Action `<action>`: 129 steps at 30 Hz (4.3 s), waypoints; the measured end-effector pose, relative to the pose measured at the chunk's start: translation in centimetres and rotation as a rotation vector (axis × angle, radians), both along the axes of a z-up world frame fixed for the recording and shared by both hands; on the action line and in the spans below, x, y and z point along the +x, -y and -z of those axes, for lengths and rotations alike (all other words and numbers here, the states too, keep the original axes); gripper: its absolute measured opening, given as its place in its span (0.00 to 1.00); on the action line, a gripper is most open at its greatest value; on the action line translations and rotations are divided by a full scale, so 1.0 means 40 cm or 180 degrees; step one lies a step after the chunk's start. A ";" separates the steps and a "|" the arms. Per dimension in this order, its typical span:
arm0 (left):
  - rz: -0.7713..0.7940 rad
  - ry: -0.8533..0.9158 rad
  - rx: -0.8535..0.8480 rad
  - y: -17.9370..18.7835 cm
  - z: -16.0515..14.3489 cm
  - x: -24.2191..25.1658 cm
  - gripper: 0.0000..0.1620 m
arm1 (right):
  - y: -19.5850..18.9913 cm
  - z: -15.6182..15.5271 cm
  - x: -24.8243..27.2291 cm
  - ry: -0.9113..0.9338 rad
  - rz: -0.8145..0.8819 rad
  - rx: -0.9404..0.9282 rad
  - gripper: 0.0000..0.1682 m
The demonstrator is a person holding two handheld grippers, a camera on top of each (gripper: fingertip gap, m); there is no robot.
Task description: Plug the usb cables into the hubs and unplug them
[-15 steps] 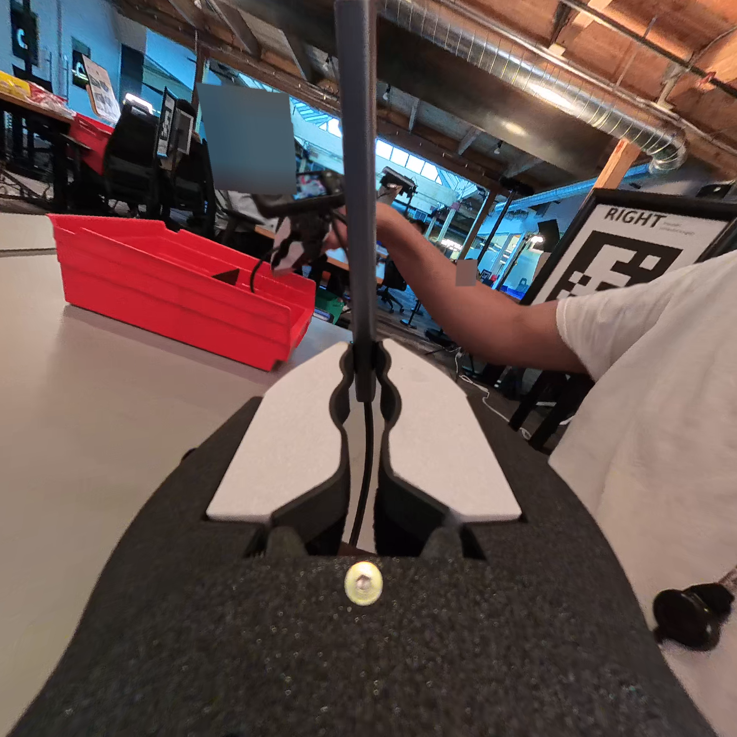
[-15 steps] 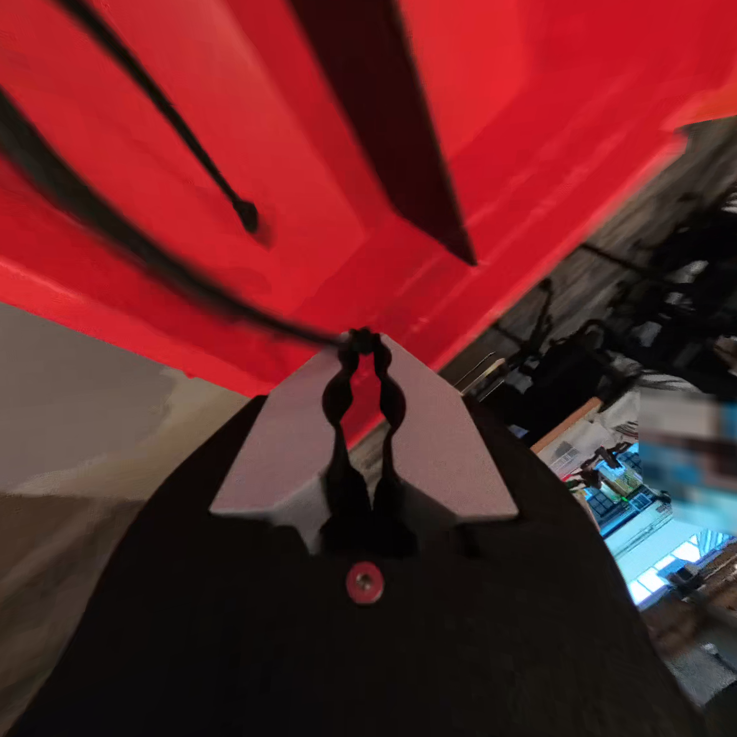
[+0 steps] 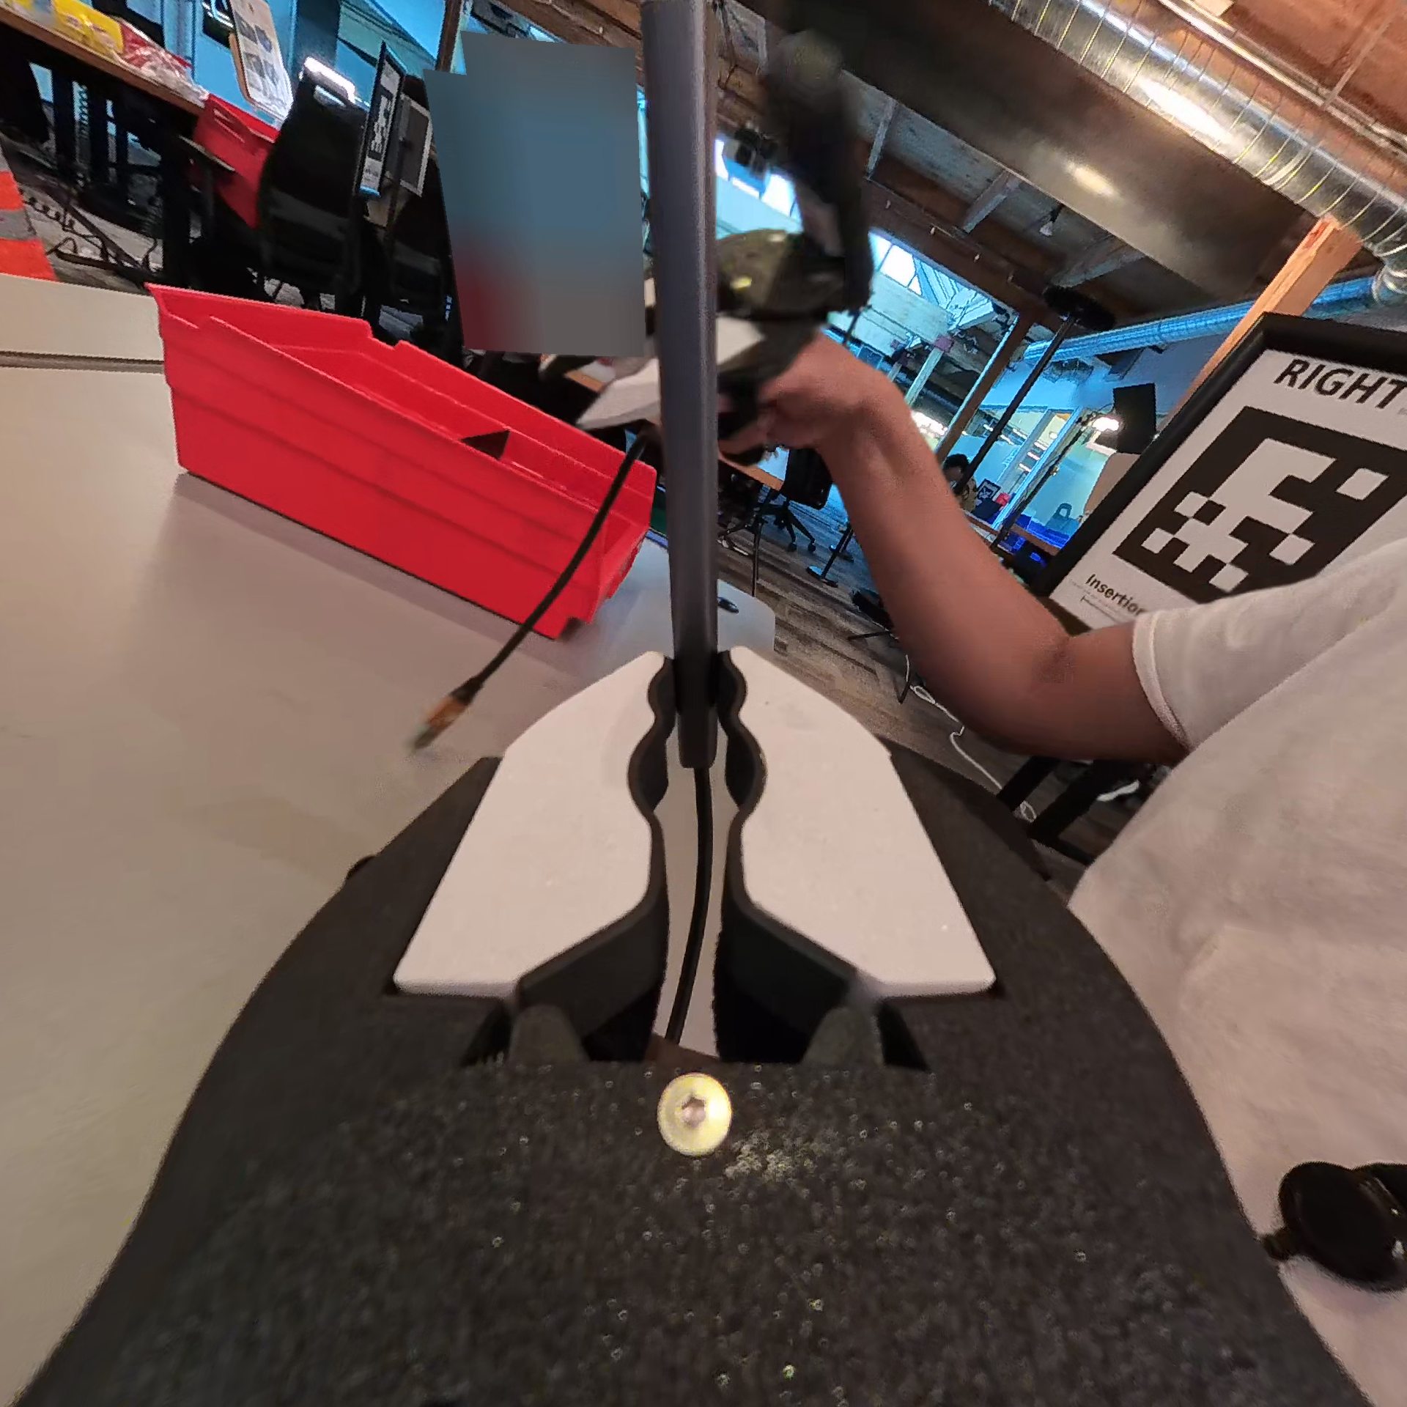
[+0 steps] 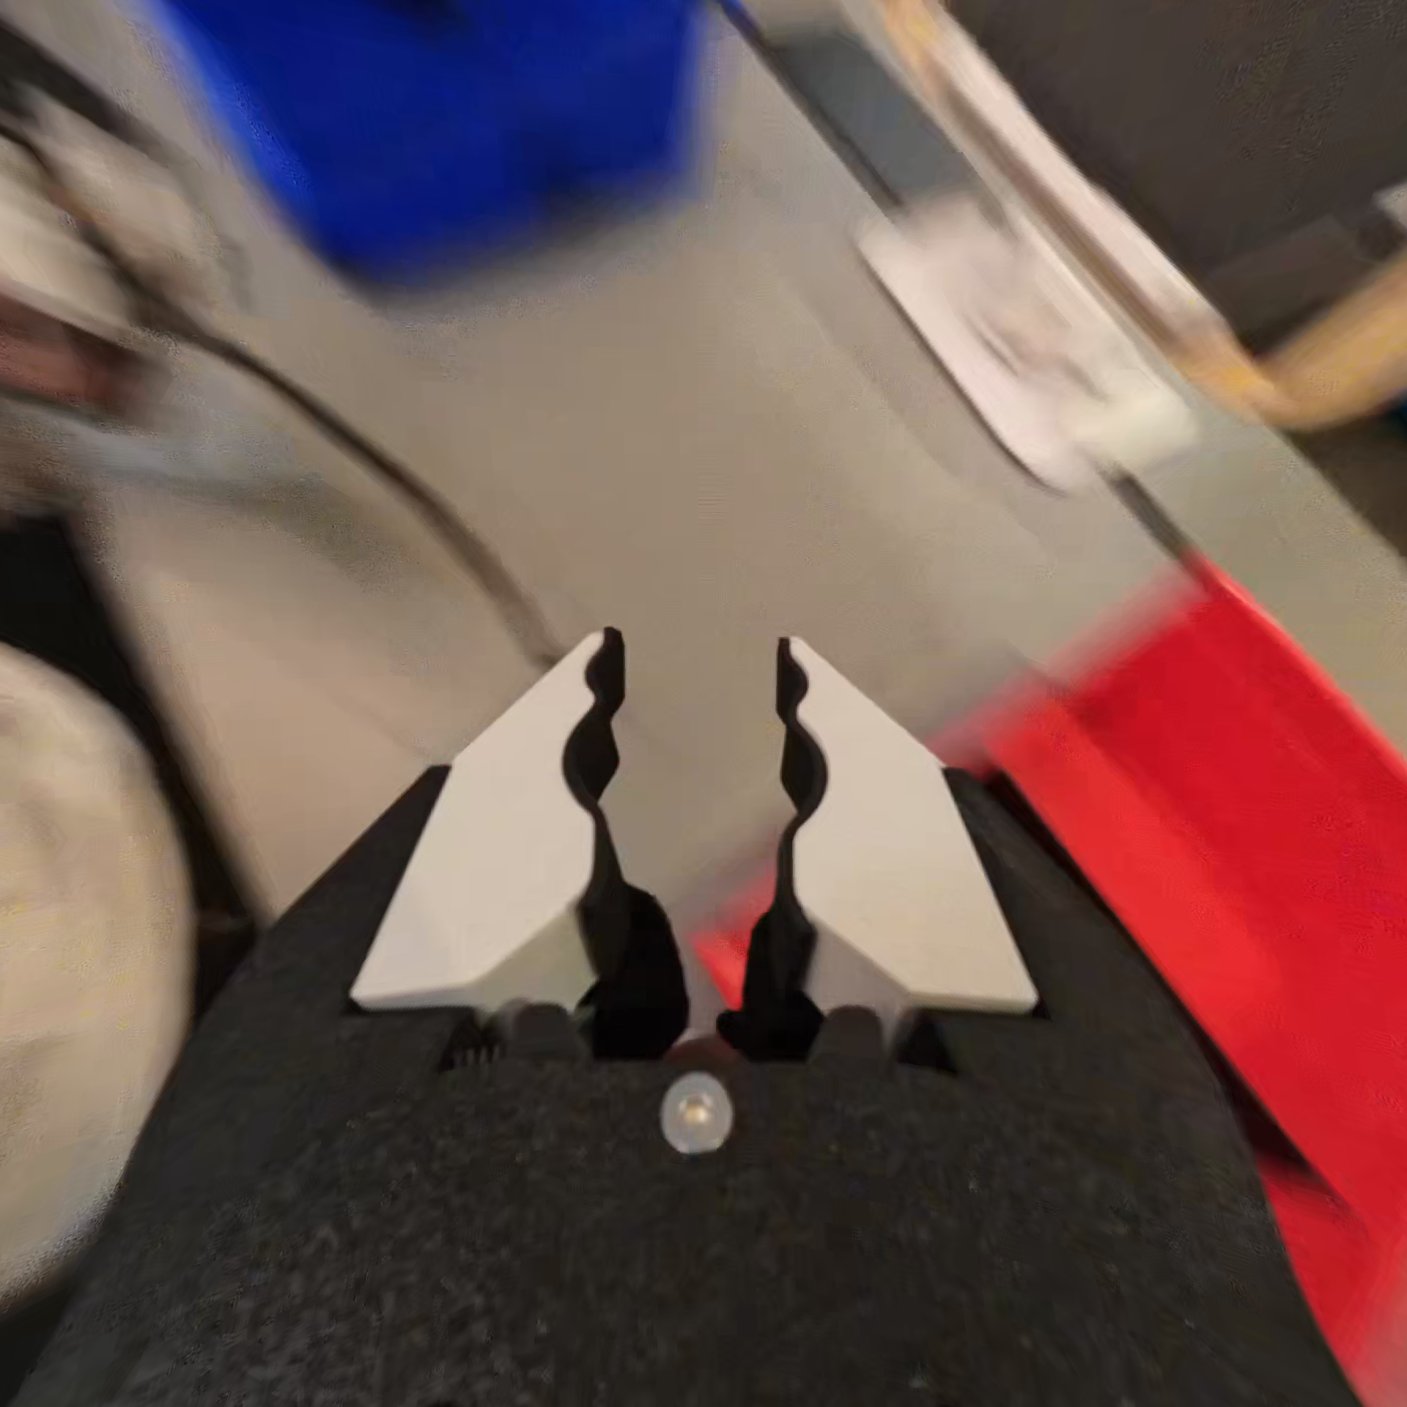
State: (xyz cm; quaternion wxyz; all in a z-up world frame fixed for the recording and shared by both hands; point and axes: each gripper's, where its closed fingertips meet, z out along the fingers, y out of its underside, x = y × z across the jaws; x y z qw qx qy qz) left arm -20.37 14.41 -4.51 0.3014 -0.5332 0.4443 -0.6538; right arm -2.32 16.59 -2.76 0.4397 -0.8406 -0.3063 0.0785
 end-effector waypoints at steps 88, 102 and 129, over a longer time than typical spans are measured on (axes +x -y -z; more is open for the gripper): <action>-0.0007 -0.0375 0.0561 0.028 0.065 0.018 0.06 | -0.048 -0.090 0.041 0.0045 0.0107 0.0576 0.19; -0.0305 -0.0320 0.0646 0.013 0.031 0.019 0.30 | 0.011 -0.089 -0.343 -0.0925 -0.1224 0.0636 0.05; -0.0305 -0.0915 0.0763 0.002 0.144 0.036 0.26 | -0.277 0.366 0.501 0.1925 0.0218 -0.1806 0.11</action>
